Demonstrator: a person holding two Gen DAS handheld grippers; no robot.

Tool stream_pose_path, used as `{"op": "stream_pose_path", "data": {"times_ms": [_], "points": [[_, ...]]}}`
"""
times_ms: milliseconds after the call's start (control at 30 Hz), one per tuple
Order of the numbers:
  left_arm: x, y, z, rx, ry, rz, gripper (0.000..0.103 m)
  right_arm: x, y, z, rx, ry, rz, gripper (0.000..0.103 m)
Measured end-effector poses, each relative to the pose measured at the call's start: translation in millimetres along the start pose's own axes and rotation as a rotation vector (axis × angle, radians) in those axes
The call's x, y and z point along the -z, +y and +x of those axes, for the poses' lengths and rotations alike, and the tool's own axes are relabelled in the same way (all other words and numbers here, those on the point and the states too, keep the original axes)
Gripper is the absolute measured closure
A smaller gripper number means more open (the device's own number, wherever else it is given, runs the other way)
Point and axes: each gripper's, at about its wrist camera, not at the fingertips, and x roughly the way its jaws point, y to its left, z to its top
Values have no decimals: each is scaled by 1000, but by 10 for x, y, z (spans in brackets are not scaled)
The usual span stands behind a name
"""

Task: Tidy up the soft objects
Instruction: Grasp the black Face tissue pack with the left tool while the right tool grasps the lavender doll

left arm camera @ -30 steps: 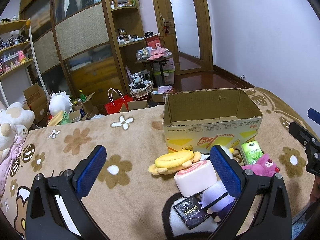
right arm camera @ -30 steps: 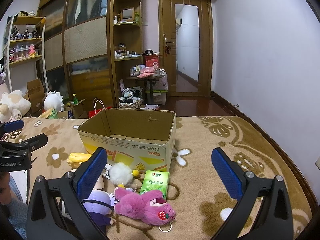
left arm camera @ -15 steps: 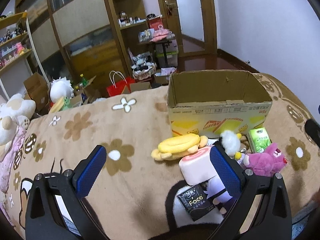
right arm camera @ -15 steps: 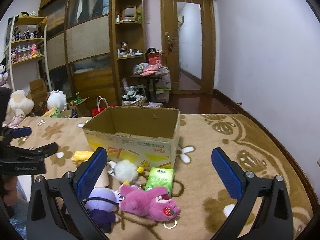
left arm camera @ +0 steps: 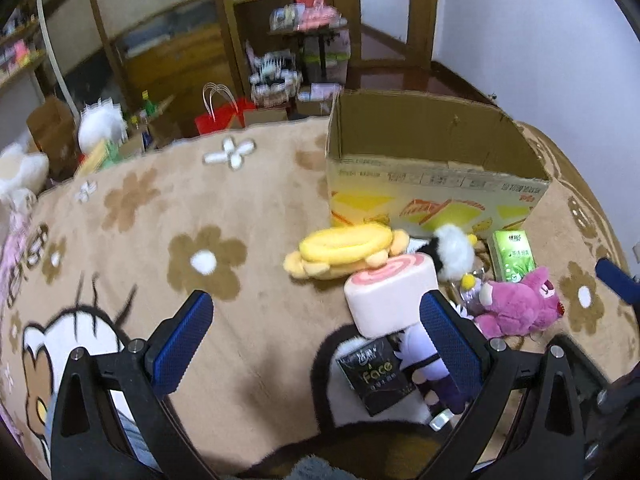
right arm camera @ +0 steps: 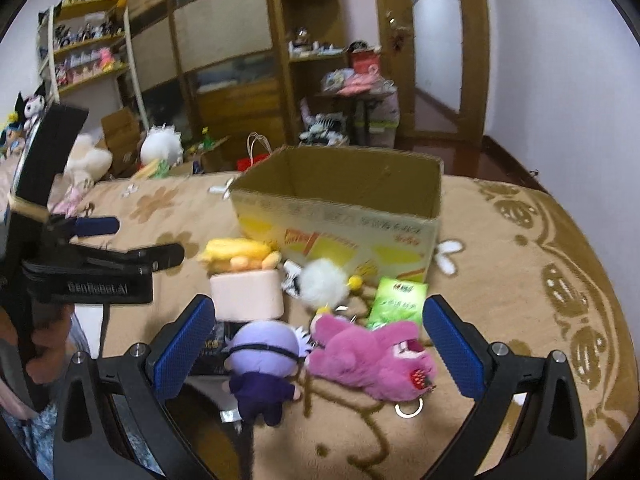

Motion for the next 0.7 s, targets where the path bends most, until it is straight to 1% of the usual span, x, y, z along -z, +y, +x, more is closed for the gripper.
{"op": "stream_pose_path", "data": {"times_ms": [100,200,233,267,400,467,533,633,700], "points": [[-1,24,110,0,43,-11,1,16,89,66,-25,27,-15,0],[5,13,263,2,102,-13,1,37,161,188,-59,73,-37,10],[9,3,323,5,127,-10,1,42,194,230,-80,92,-43,16],[16,-9,383,4,151,-6,1,44,222,259,-95,104,-50,20],[37,-38,549,6,211,3,1,66,341,421,-119,167,-93,21],[42,-37,628,15,237,-4,1,98,381,523,-126,206,-109,28],[50,-10,739,27,275,-19,1,124,393,607,-142,244,-111,31],[64,12,893,36,329,-36,1,162,385,757,-150,287,-109,33],[74,18,957,43,350,-38,1,185,374,868,-154,317,-103,35]]}}
